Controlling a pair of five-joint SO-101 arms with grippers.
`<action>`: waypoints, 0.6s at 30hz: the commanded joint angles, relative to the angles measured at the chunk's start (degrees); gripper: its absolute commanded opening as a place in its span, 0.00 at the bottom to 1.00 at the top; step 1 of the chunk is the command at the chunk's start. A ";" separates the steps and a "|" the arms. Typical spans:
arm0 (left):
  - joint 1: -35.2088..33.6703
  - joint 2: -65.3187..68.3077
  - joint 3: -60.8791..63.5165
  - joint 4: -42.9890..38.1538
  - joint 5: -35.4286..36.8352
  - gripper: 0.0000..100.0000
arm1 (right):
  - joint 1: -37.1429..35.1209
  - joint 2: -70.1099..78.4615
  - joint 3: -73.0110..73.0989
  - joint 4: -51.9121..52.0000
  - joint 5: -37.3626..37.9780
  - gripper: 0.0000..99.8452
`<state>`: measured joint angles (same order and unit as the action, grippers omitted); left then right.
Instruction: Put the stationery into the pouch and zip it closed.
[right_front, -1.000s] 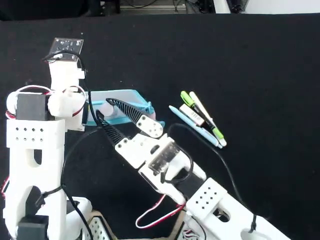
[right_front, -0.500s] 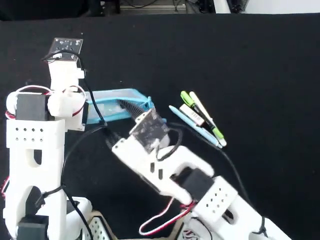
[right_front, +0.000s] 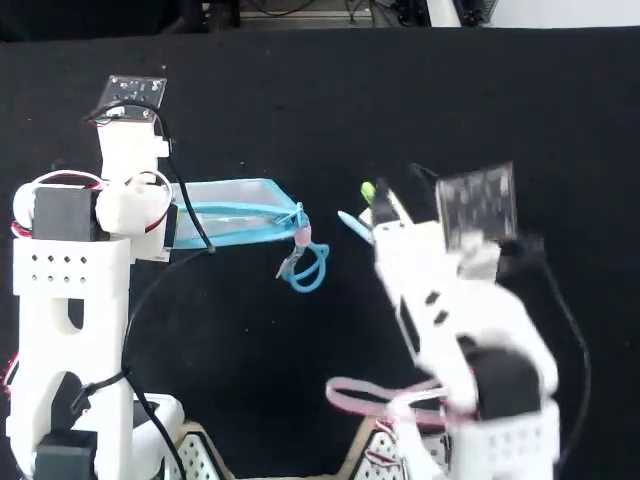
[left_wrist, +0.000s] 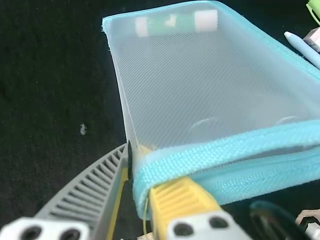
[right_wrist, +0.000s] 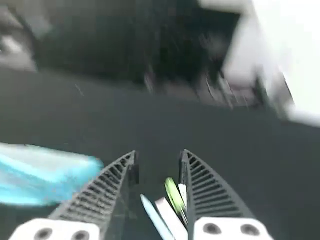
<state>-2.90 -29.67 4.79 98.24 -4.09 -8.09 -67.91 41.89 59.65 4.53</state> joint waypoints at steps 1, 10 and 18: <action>0.31 -1.23 -0.40 0.18 0.09 0.03 | 7.03 10.33 -3.38 2.55 -0.18 0.12; 0.31 -1.41 -0.40 0.18 0.09 0.03 | 8.18 38.37 -8.57 2.11 4.92 0.12; 0.31 -1.58 -0.40 0.26 0.09 0.03 | 7.65 58.07 -15.87 2.64 15.82 0.12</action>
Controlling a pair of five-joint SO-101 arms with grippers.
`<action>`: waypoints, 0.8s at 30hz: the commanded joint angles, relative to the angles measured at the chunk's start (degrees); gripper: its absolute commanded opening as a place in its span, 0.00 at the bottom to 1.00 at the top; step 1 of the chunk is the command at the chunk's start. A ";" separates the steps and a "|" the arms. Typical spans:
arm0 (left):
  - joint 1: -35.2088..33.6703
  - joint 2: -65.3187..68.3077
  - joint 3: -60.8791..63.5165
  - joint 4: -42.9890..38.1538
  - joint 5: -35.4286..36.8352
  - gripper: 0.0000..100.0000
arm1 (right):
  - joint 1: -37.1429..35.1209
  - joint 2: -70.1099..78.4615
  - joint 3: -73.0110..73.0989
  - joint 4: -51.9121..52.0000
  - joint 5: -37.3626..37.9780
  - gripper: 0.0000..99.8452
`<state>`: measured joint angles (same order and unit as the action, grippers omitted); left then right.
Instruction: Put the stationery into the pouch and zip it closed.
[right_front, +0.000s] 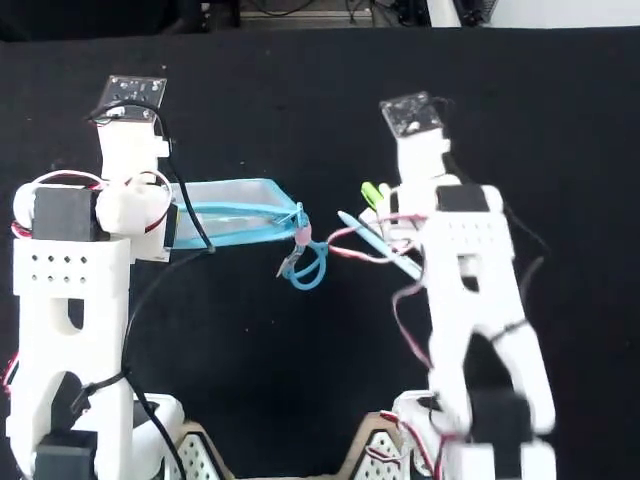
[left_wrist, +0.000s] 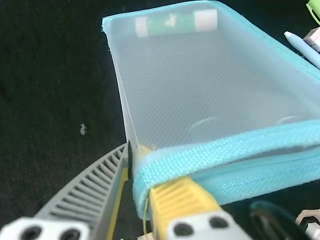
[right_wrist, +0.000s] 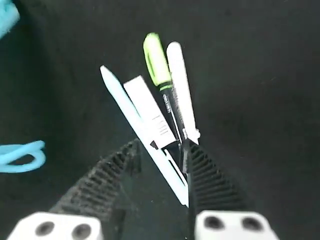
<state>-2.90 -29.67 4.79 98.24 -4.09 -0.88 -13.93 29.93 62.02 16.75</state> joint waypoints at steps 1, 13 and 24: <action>0.31 -1.58 -0.40 0.26 0.09 0.03 | 0.35 5.67 -3.91 0.88 5.01 0.12; 0.31 -1.58 -0.40 0.26 0.09 0.03 | 1.67 11.56 -3.65 7.91 18.02 0.13; 0.31 -1.58 -0.40 0.35 0.00 0.03 | 2.81 18.86 -4.53 5.19 23.91 0.20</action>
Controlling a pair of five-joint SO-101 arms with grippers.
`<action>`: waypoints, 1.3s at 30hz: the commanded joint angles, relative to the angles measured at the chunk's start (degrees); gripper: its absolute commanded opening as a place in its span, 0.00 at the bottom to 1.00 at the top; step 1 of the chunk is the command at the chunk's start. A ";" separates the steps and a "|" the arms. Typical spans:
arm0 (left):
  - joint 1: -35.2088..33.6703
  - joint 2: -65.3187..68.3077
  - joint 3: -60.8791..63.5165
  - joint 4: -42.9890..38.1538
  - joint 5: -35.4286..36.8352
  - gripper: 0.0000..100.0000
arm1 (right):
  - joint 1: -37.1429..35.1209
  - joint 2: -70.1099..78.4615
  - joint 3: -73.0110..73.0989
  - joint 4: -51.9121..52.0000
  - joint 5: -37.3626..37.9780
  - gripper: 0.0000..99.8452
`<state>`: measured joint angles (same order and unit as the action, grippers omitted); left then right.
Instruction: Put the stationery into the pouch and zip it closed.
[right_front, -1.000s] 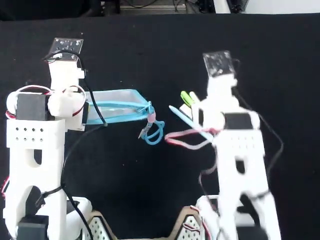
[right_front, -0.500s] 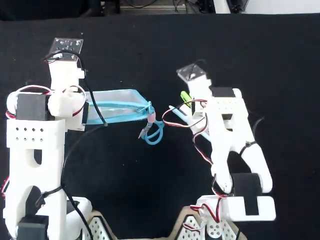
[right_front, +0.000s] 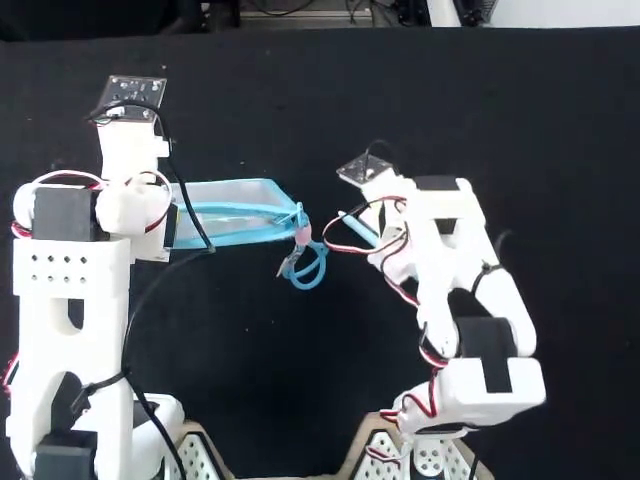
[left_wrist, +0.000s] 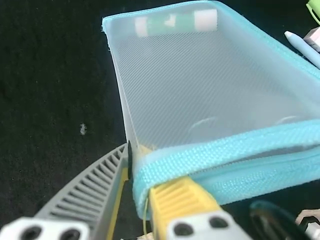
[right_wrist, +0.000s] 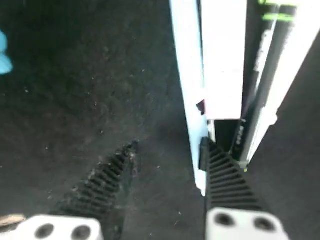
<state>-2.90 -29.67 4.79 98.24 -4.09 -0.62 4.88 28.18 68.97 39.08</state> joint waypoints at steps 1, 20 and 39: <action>0.31 -1.58 -0.40 0.35 0.00 0.03 | 2.90 -0.04 -2.77 -2.37 1.58 0.20; 0.31 -1.58 -0.40 0.35 0.00 0.03 | 8.53 -9.01 3.91 2.20 5.89 0.01; 0.31 -1.58 -0.40 0.35 0.00 0.03 | -1.76 -21.85 15.78 -6.07 -4.04 0.17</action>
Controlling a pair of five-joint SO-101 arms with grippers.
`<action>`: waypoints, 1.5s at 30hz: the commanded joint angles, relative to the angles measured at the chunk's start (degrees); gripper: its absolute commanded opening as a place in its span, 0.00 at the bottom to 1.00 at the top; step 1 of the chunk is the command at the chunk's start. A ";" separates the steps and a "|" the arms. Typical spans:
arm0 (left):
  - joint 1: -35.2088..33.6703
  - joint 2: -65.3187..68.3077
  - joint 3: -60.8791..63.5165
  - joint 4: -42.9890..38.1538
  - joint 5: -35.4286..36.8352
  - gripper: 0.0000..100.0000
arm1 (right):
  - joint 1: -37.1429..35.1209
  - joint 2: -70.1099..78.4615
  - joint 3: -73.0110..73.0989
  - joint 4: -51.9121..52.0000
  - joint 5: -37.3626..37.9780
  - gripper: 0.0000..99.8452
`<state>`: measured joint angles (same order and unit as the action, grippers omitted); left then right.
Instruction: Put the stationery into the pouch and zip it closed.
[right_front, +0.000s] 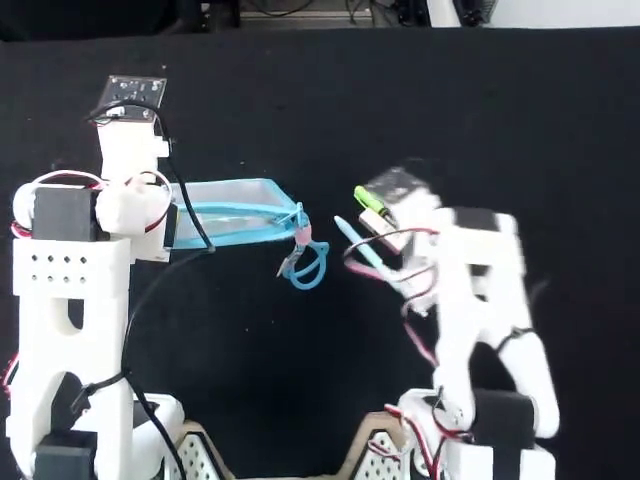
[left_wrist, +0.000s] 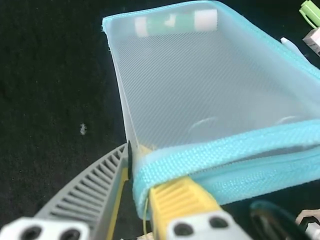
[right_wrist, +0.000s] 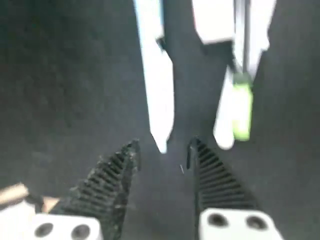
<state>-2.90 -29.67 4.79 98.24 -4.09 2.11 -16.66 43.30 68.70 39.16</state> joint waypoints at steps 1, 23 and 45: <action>0.31 -1.58 -0.31 0.35 0.00 0.03 | -4.92 0.48 1.27 -7.74 -4.31 0.17; 0.31 -1.58 -0.31 0.35 0.00 0.03 | 8.00 -1.19 0.22 -2.64 -1.05 0.01; 0.31 -1.58 -0.31 0.35 0.00 0.03 | 48.88 2.42 0.84 -10.99 6.24 0.01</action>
<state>-2.90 -29.67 4.79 98.24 -4.09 48.62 -20.88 50.07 59.12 44.88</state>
